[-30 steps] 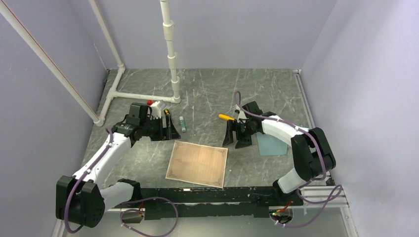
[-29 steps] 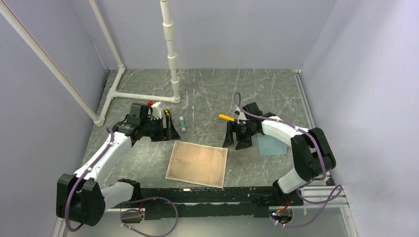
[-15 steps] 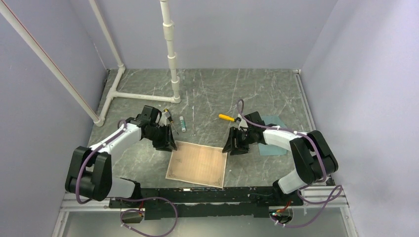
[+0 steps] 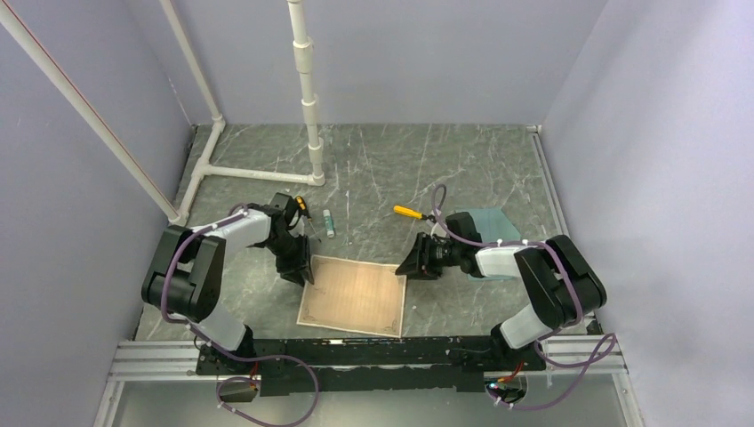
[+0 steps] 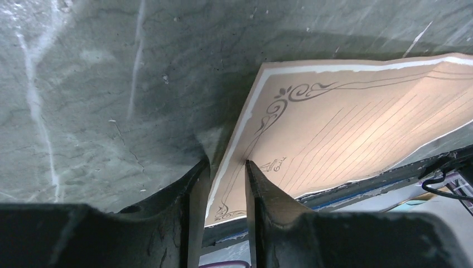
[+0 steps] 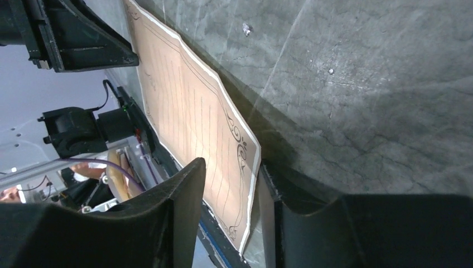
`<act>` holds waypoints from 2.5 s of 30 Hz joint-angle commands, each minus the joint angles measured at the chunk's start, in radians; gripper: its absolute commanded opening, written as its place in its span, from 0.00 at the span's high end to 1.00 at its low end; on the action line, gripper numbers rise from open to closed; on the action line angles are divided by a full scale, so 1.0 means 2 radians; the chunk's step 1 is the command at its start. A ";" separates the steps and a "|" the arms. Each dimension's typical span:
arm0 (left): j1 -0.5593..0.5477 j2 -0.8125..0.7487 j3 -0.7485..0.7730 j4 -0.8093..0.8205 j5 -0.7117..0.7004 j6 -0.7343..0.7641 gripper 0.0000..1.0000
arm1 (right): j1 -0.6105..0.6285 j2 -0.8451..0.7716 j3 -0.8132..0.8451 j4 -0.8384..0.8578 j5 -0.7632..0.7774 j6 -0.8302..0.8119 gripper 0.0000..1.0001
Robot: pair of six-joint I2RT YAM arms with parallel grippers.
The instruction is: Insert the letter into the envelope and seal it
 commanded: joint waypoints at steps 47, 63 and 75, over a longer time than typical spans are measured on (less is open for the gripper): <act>-0.010 -0.098 0.149 0.499 0.163 -0.680 0.07 | -0.063 -0.147 0.397 0.108 0.129 0.322 1.00; -0.070 -0.024 0.164 0.563 0.074 -0.798 0.07 | -0.063 -0.132 0.391 0.167 0.126 0.398 1.00; -0.071 -0.050 0.097 0.668 -0.085 -0.825 0.45 | -0.064 -0.148 0.392 0.112 0.136 0.399 1.00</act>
